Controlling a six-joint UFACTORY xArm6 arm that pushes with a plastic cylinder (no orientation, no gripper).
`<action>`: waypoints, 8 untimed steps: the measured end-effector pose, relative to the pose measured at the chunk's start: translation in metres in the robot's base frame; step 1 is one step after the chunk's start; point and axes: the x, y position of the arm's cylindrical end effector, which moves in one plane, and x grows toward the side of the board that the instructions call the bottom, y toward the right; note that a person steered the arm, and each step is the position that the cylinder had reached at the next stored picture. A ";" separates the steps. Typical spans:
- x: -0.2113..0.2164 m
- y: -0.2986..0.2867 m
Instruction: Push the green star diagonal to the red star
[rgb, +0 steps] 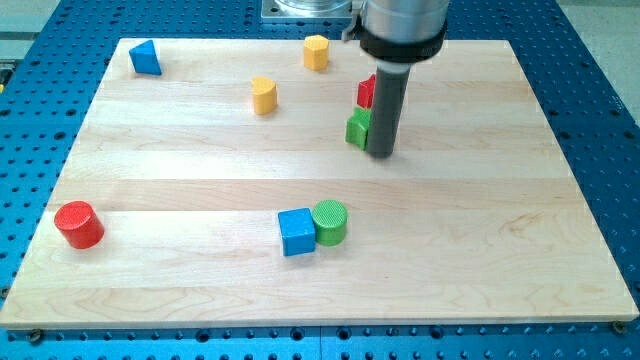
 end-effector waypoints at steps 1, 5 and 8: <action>-0.002 0.005; -0.046 -0.055; -0.147 -0.032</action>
